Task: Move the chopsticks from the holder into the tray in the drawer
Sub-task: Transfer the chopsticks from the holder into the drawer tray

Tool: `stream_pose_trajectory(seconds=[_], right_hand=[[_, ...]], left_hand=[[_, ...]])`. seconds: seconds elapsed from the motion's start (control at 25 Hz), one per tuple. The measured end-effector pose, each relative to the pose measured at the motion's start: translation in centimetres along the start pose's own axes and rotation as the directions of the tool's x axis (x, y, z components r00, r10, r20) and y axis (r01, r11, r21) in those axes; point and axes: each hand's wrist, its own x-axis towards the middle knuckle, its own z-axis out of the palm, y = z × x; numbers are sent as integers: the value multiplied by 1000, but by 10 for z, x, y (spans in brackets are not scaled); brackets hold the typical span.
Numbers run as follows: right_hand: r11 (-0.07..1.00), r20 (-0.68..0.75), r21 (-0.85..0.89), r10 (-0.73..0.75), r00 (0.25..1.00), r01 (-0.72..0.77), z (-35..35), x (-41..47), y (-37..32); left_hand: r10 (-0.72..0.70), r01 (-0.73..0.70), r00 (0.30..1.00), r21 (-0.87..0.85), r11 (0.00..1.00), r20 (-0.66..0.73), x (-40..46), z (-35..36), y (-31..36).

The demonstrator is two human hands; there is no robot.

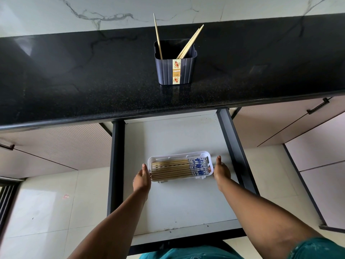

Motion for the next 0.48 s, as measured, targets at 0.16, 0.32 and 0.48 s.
stream_pose_trajectory(seconds=[0.16, 0.32, 0.48], right_hand=[[1000, -21, 16, -7, 1000, 8, 3, -4, -4], [1000, -48, -4, -23, 999, 23, 3, -2, -2], [1000, -60, -8, -21, 998, 21, 5, 0, 0]], left_hand=[[5, -5, 1000, -18, 1000, -30, -1, 0, 2], [-63, 63, 998, -89, 994, 2, 1, 1, 3], [-83, 82, 996, -86, 993, -9, 1, 0, -3]])
